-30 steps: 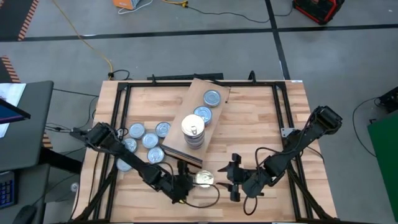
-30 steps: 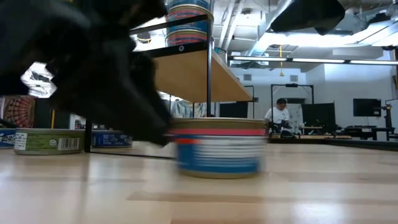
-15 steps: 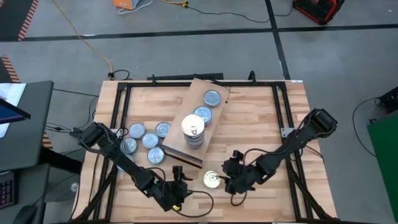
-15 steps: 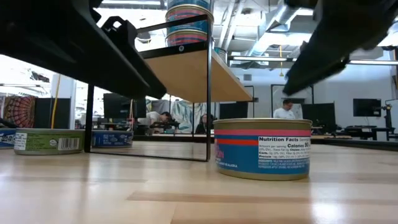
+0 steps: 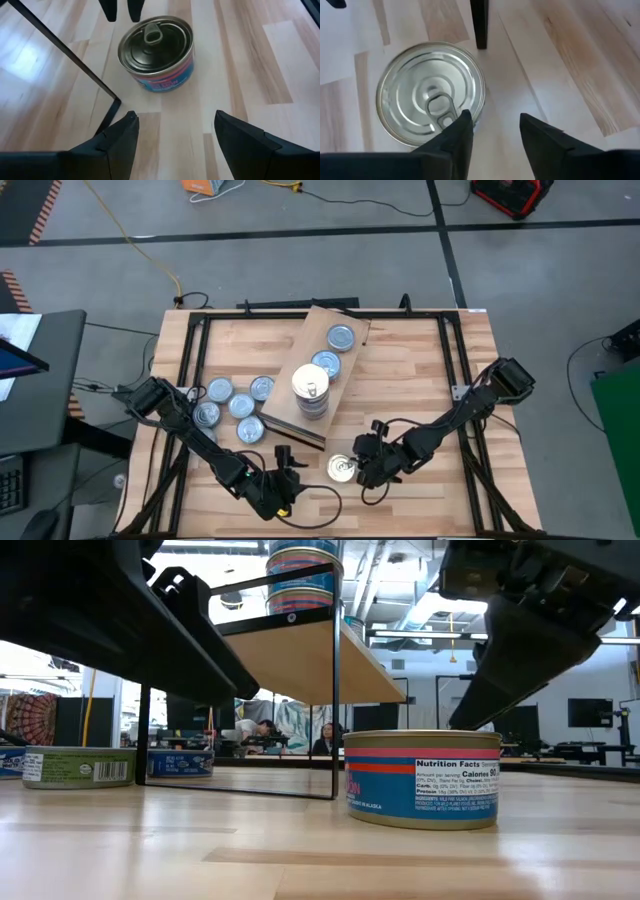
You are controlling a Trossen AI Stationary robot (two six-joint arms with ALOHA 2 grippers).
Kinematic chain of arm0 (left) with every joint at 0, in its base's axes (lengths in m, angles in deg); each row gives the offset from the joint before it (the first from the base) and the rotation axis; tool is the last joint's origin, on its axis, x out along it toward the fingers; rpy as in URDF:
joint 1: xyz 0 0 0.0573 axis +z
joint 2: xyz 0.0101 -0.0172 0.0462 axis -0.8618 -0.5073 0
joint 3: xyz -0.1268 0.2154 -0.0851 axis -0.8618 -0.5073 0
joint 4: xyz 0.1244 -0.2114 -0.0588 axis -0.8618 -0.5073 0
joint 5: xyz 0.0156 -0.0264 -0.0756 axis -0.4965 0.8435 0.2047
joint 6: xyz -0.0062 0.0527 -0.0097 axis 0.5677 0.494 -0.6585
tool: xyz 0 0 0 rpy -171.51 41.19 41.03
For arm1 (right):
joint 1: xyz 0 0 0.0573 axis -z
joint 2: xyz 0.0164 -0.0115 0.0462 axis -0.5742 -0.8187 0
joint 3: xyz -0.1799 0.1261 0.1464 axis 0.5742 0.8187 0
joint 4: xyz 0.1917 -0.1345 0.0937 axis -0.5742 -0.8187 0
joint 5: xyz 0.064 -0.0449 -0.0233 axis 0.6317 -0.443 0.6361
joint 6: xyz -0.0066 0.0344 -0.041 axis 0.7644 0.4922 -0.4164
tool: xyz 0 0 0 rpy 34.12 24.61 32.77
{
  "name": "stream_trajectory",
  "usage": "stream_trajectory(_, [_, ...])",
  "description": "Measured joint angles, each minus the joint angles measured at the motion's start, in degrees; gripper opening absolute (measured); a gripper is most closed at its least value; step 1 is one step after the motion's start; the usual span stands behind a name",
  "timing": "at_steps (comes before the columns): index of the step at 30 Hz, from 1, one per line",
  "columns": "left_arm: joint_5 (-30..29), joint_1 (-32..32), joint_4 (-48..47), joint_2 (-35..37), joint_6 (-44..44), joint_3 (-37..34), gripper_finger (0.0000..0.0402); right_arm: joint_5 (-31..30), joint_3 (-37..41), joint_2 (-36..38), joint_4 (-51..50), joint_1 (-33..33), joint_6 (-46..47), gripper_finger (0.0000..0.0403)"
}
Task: Stack canned seafood by type on shelf
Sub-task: Stack the blue pink tuna can on top of the blue pink tuna can on the shelf
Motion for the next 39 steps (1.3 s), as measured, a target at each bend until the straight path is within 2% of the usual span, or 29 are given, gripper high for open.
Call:
stream_trajectory(6, [0.0,0.0,-0.3,0.0,-0.5,0.0,0.0249,1.2,0.0,0.0,0.8,-1.0,-0.1,0.0164])
stream_trajectory(14, [-0.3,0.0,-0.6,0.0,-0.6,0.0,0.0249,1.7,-0.2,-3.0,1.7,0.0,-0.7,0.0159])
stream_trajectory(21, [-0.9,0.0,-1.4,0.0,-1.3,0.0,0.0249,3.4,0.3,-4.2,-9.5,2.1,7.8,0.0159])
stream_trajectory(25, [-1.2,0.0,-1.4,0.0,-1.7,0.0,0.0249,2.1,-0.1,-3.7,-12.2,2.5,11.5,0.0159])
stream_trajectory(28, [-1.3,0.0,-1.4,0.0,-2.2,0.0,0.0249,2.0,0.2,-3.6,-17.9,2.2,15.6,0.0159])
stream_trajectory(34, [-1.2,0.0,3.1,0.0,-1.4,0.0,0.0249,-1.0,0.1,1.1,-23.0,-0.9,21.2,0.0159])
stream_trajectory(39, [-0.5,0.0,3.6,0.0,0.2,0.0,0.0249,-8.2,0.1,4.2,-17.4,-4.7,13.3,0.0159])
